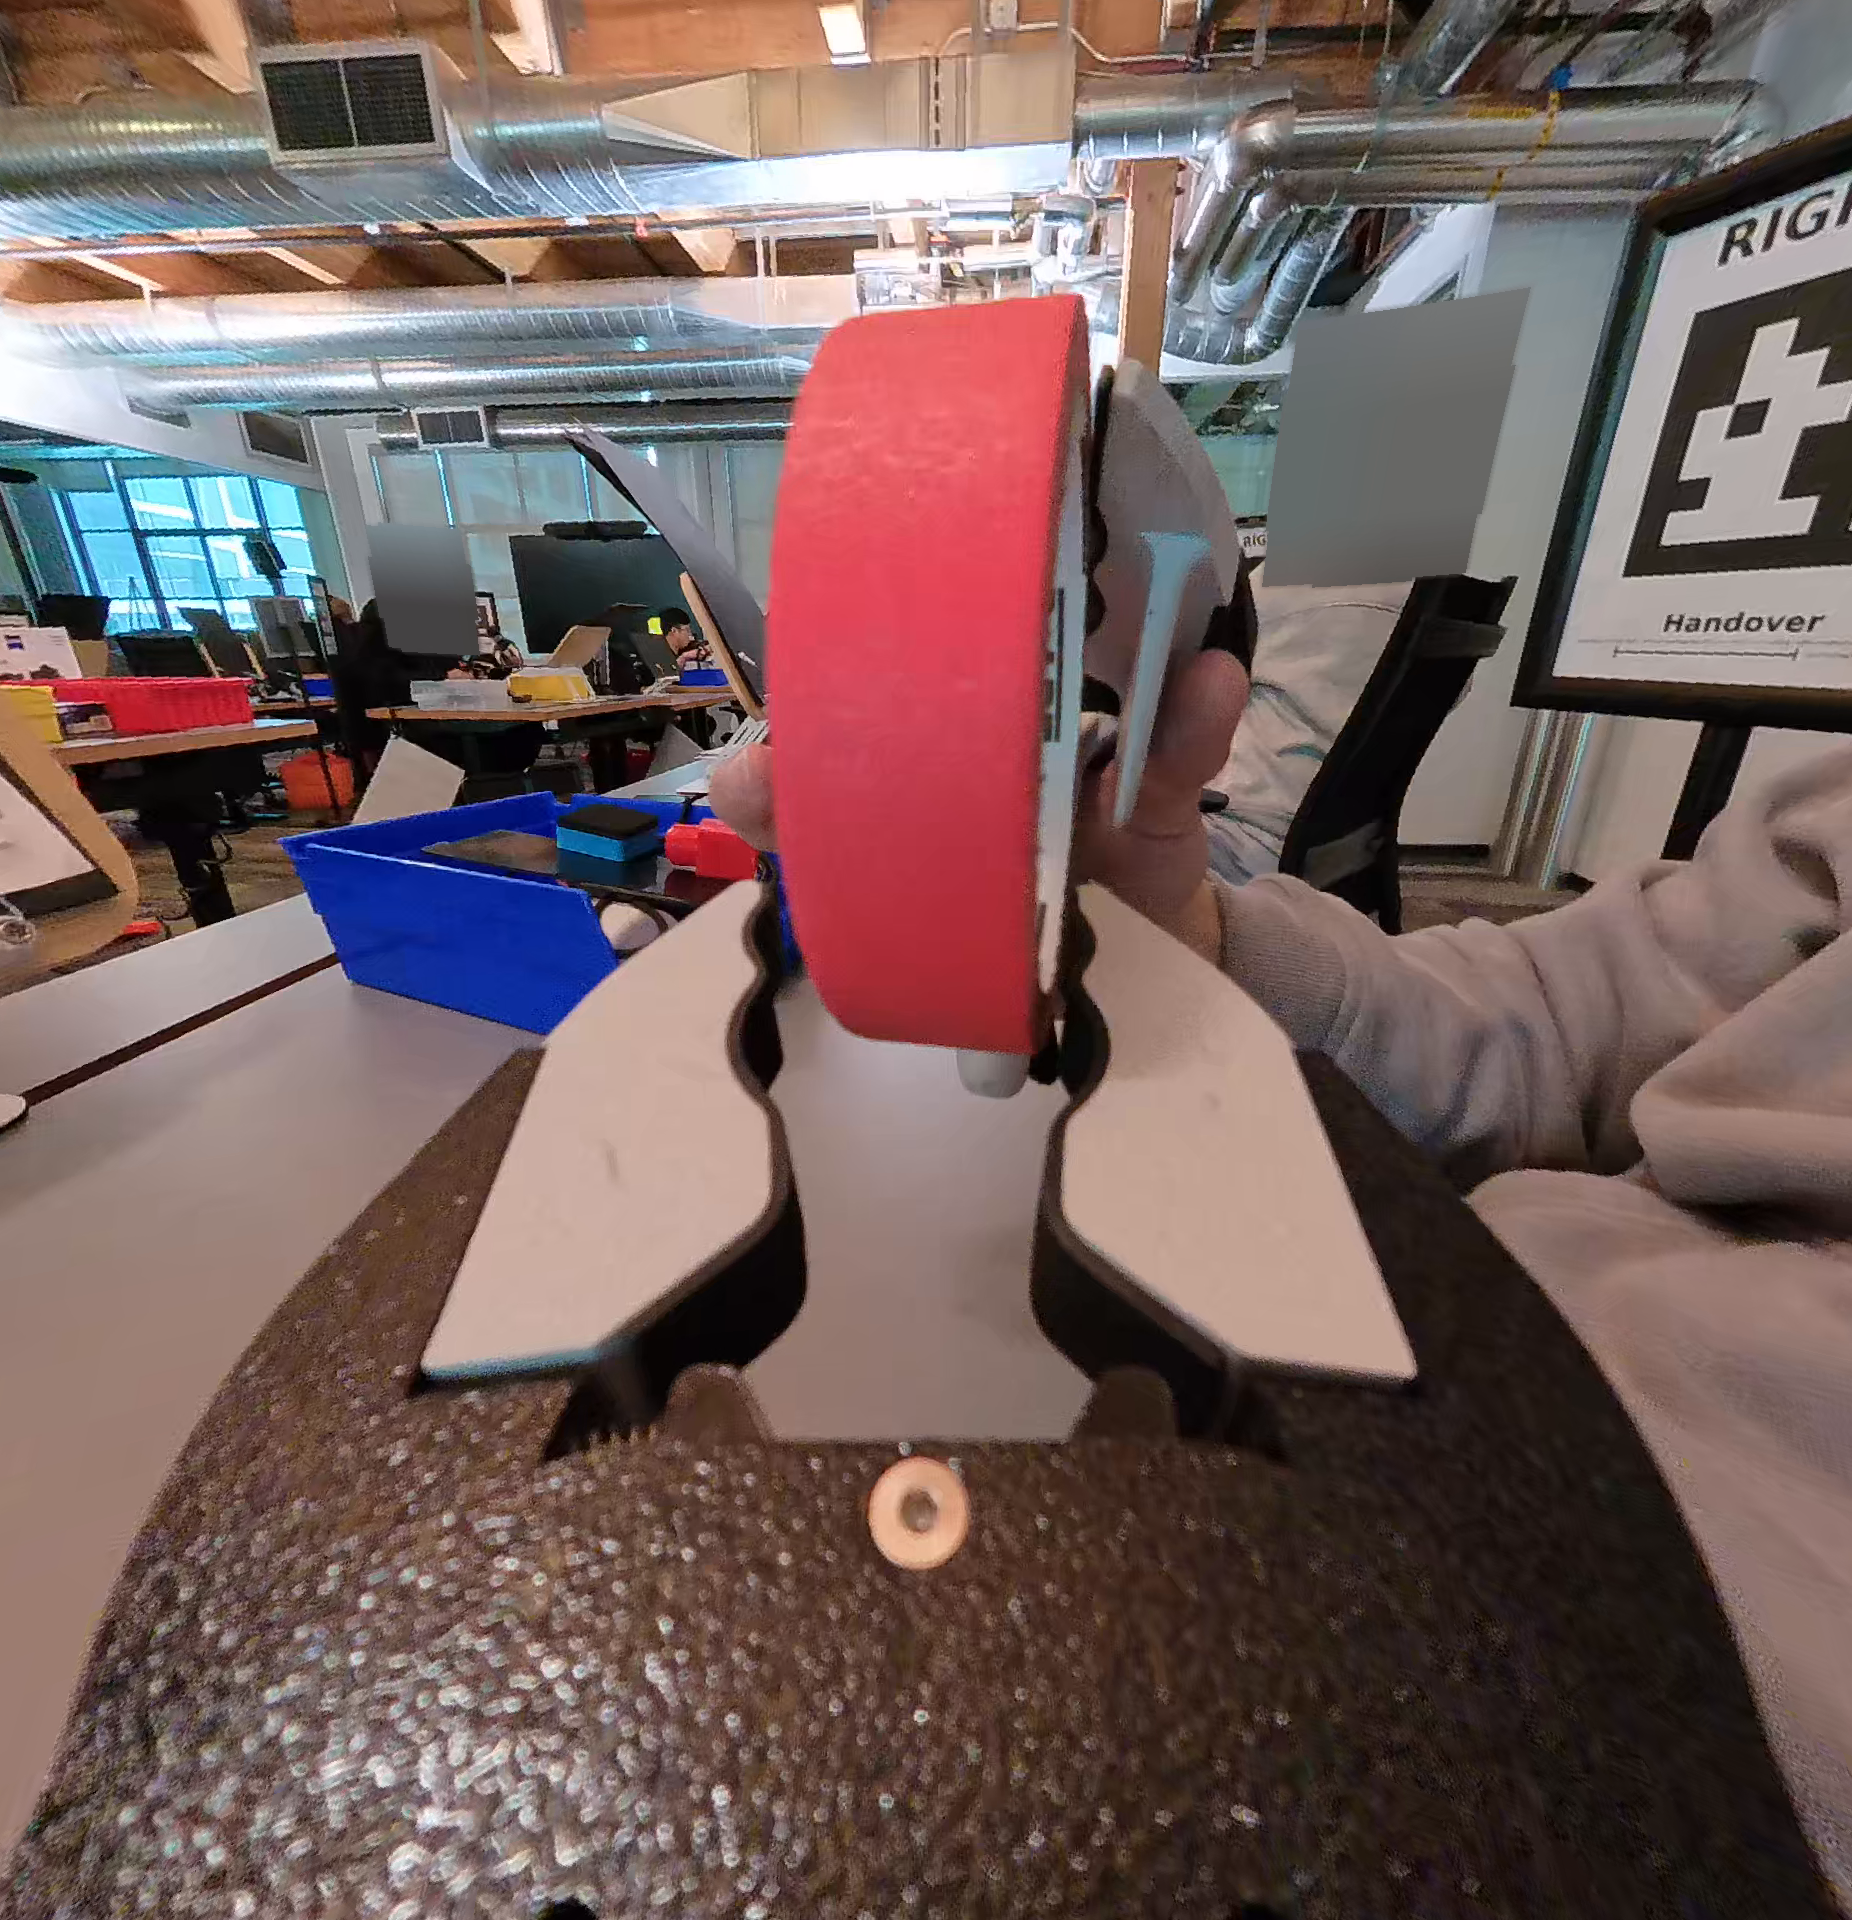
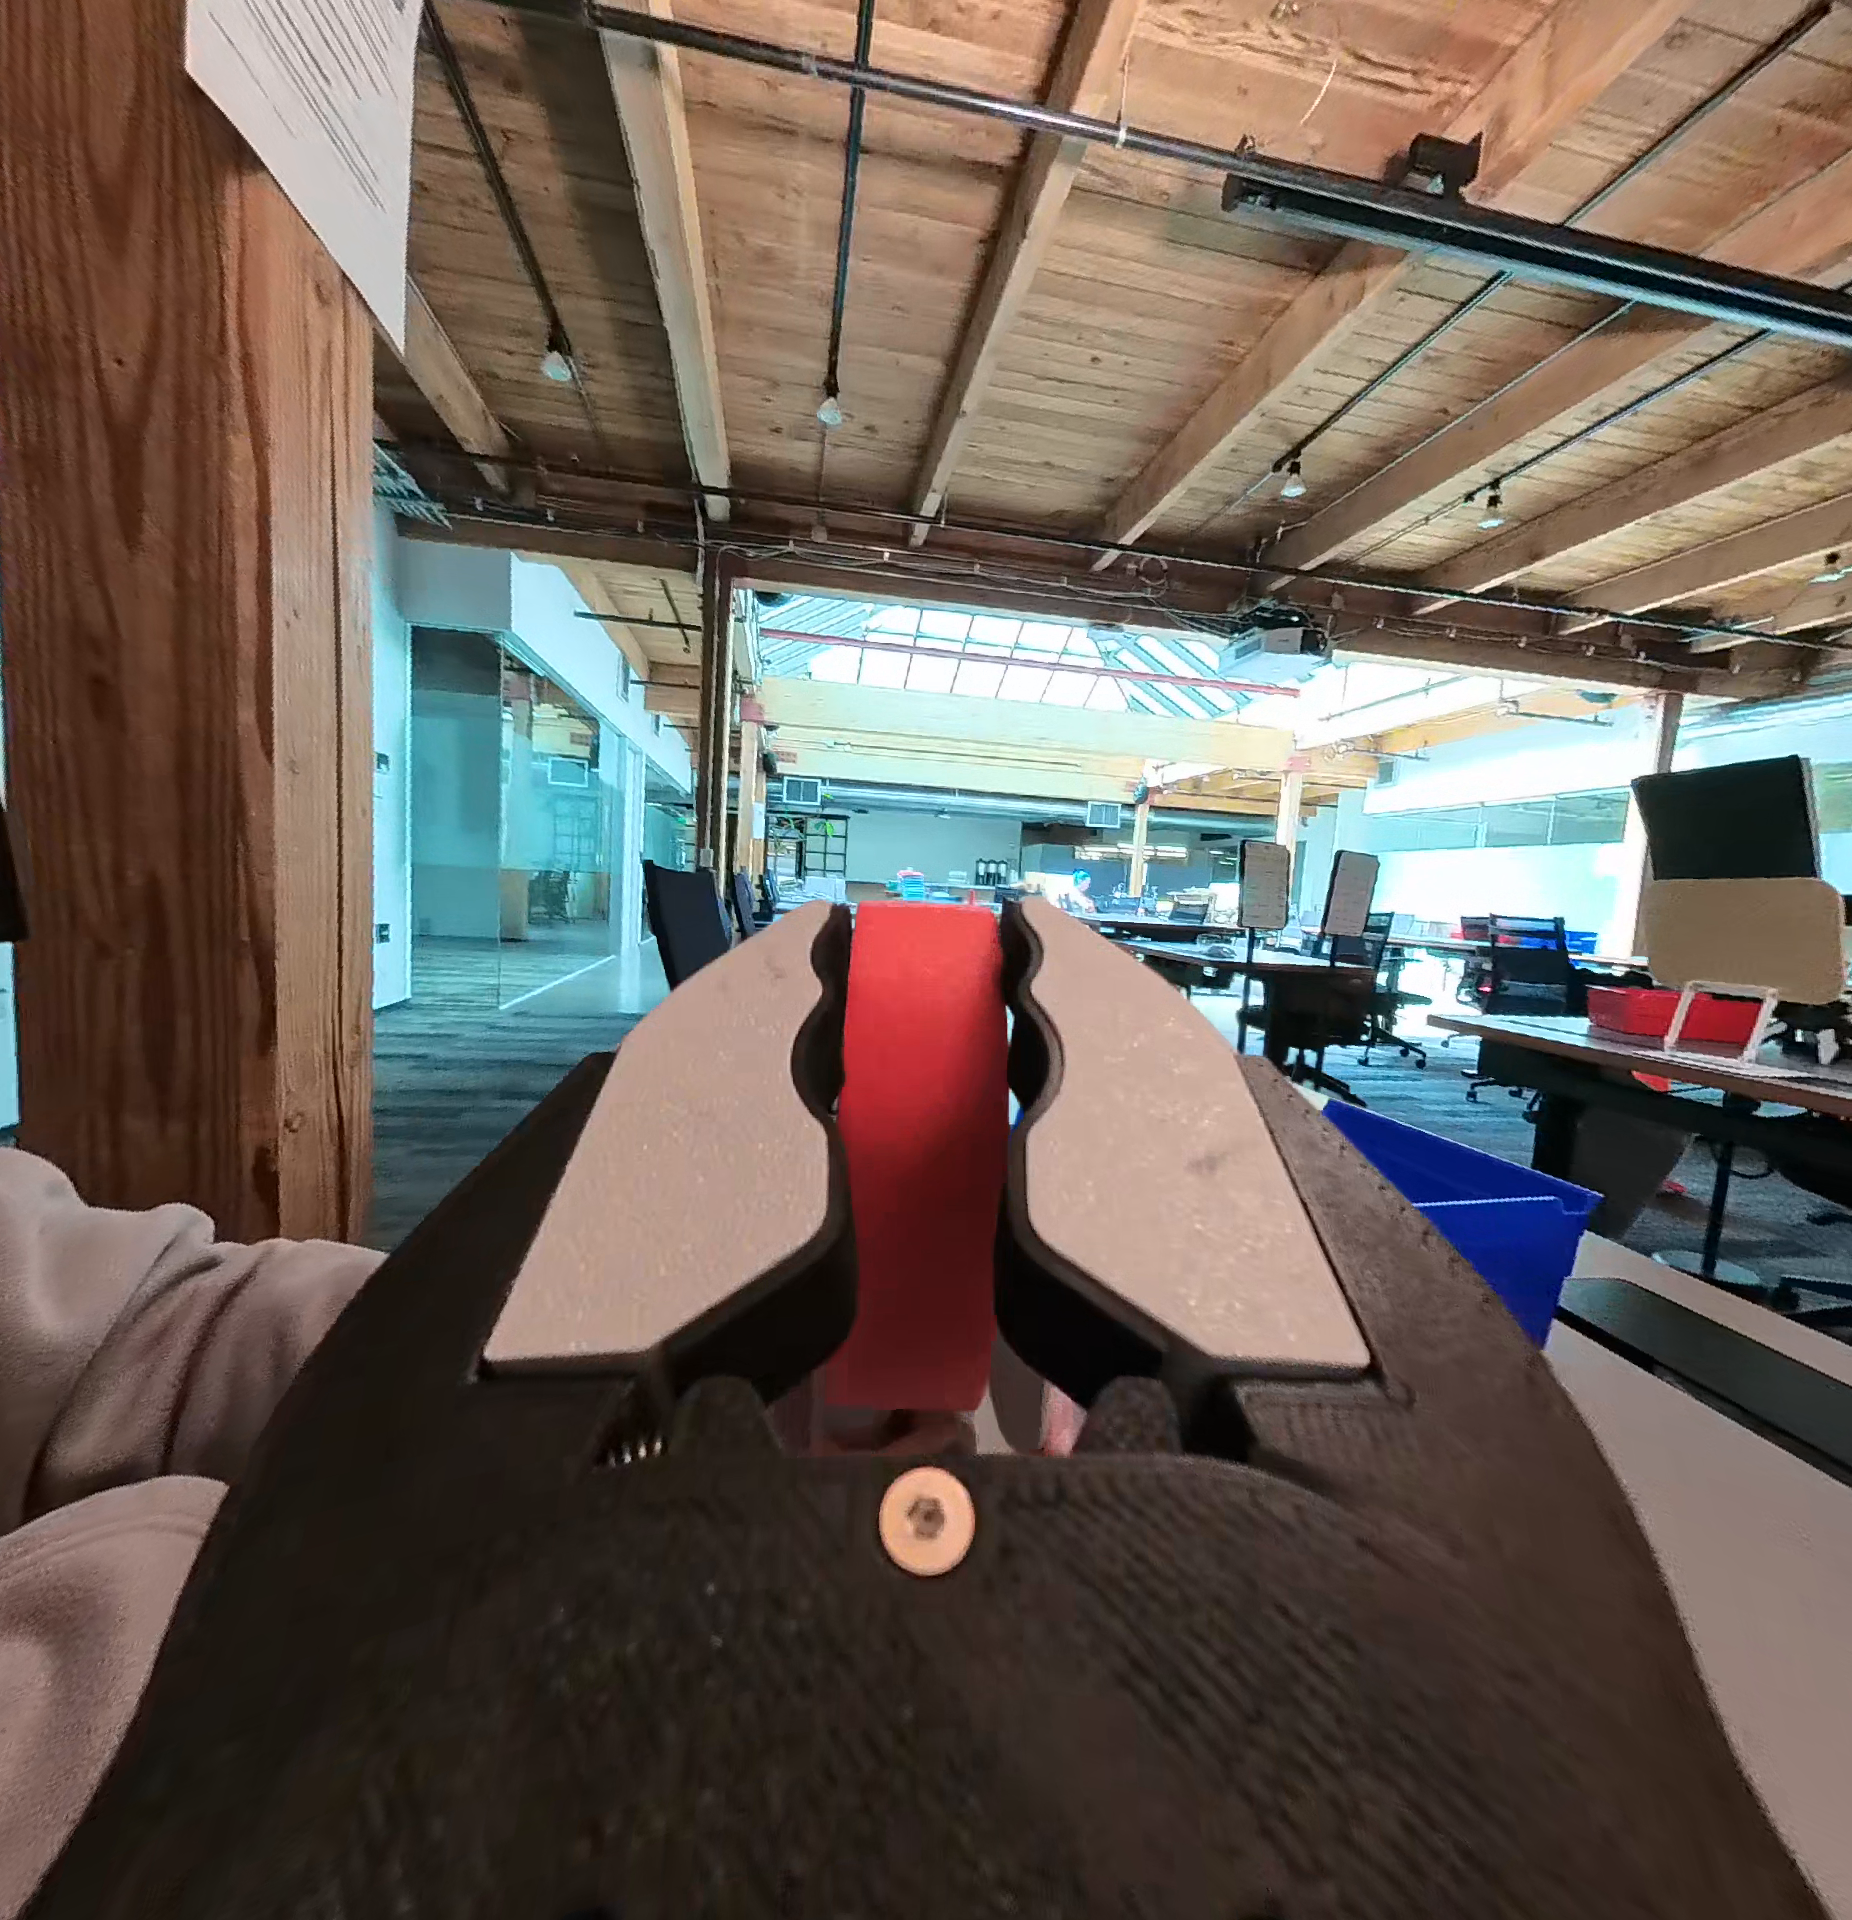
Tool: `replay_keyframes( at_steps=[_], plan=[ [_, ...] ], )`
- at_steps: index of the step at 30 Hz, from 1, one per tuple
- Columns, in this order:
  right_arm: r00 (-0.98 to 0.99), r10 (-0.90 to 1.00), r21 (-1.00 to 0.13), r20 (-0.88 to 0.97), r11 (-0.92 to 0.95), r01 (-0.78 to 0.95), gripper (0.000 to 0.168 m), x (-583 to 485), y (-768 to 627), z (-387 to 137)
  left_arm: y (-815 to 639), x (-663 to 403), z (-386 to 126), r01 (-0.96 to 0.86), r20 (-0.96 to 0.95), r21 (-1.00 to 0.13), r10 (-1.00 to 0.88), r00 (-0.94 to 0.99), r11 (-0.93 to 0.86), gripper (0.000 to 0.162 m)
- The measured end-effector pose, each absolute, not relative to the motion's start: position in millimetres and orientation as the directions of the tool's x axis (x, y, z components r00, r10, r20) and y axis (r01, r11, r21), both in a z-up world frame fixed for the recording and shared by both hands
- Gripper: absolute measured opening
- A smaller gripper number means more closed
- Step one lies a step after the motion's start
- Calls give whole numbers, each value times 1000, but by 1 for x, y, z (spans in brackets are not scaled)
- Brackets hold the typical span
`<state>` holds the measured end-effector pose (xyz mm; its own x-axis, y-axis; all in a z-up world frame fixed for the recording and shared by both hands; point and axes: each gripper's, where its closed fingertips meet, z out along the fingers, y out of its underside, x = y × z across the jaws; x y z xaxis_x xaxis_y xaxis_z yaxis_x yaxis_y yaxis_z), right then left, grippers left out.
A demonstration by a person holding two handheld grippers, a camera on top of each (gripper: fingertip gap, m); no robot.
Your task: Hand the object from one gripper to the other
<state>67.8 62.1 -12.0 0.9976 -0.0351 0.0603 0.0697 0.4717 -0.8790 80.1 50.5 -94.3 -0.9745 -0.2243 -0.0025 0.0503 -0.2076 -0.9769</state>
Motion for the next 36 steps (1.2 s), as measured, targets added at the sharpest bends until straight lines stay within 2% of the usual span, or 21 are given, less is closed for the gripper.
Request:
replay_keyframes(
  at_steps=[2,5,9,10,12,14,15,17,21,22,23,24,26,29,30,33,36],
  plan=[
    [996,-44,-886,83,454,94,28,69,63,-15,48,78,-98,47,-9,-982,-205,-979,-185,39],
    [994,-14,-902,104,420,100,28,67,64,-19,50,75,-102,19,2,-991,-157,-988,-132,32],
    [979,-79,-935,186,293,201,28,77,61,-31,59,84,-111,11,-10,-1000,-219,-976,-2,31],
    [964,-114,-938,239,230,260,32,82,60,-36,62,87,-113,-7,-1,-999,-240,-971,33,31],
    [919,-158,-928,361,41,371,52,90,60,-53,70,93,-122,-43,-1,-989,-293,-956,143,31],
    [884,-120,-888,451,-153,433,69,90,60,-74,82,99,-138,-37,-92,-940,-357,-930,338,31],
    [871,-97,-864,482,-220,453,71,89,59,-83,88,99,-145,-21,-151,-902,-363,-920,430,31],
    [853,-69,-830,517,-285,480,70,86,62,-92,94,93,-153,16,-236,-834,-331,-913,551,31],
    [848,2,-796,529,-344,498,61,80,71,-111,92,77,-160,92,-314,-748,-229,-921,657,32],
    [843,58,-777,534,-359,517,50,74,72,-119,93,77,-163,106,-341,-720,-216,-915,686,32],
    [832,122,-750,541,-377,543,29,68,72,-127,95,79,-166,109,-359,-696,-212,-909,709,32],
    [830,120,-736,545,-406,542,29,70,73,-131,97,80,-168,109,-371,-680,-212,-904,725,31],
    [827,97,-737,553,-405,541,28,73,76,-129,99,86,-167,136,-407,-683,-220,-886,717,32],
    [842,35,-788,538,-335,517,27,77,78,-114,95,95,-146,206,-452,-769,-287,-844,606,33],
    [852,4,-813,524,-296,502,27,79,78,-107,92,96,-134,213,-434,-817,-327,-840,536,36],
    [895,-112,-900,431,-115,420,27,86,75,-76,89,98,-109,198,-334,-920,-409,-850,339,63],
    [941,-186,-947,283,100,305,27,90,68,-45,87,100,-101,152,-216,-972,-423,-880,180,66]
  ],
)
